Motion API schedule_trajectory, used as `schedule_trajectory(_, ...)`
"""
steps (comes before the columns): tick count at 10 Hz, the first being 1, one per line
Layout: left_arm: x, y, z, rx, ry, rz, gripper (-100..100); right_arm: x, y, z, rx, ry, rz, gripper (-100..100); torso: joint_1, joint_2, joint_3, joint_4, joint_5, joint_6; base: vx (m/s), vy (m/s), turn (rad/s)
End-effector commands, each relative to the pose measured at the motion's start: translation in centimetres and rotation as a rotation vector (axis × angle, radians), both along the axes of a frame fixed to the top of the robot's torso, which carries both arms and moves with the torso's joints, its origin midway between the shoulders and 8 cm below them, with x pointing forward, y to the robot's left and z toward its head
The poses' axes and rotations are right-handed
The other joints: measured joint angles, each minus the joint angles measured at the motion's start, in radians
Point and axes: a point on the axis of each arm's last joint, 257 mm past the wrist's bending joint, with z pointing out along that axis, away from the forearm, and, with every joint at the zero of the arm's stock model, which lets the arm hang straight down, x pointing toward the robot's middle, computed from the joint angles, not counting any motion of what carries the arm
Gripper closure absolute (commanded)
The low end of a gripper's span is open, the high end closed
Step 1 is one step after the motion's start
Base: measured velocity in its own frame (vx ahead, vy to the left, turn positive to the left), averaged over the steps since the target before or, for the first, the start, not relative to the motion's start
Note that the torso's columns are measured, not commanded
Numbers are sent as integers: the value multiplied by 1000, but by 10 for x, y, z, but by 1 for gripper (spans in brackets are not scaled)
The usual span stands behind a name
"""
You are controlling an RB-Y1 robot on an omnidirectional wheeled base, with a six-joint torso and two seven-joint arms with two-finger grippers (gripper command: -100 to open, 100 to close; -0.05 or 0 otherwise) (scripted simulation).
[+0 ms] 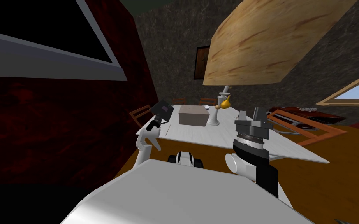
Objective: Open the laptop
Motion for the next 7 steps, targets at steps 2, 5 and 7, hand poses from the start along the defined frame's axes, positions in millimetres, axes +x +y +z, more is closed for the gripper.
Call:
schedule_trajectory(2, 3, -16, -20, -157, 22, -9, 100, 0, 0, 0, 0, 0, 0, 0, -5, 2, 1, 3, -3, 1, 10, 47, 17)
schedule_trajectory(5, 5, -29, -39, -284, 35, -14, 100, 0, 0, 0, 0, 0, 0, 0, -4, 6, 3, 4, -3, 2, -5, 83, 29)
schedule_trajectory(7, 6, -38, -51, -369, 44, -16, 100, 0, 0, 0, 0, 0, 0, 0, -7, 6, 3, 5, -4, 2, 4, 69, 29)
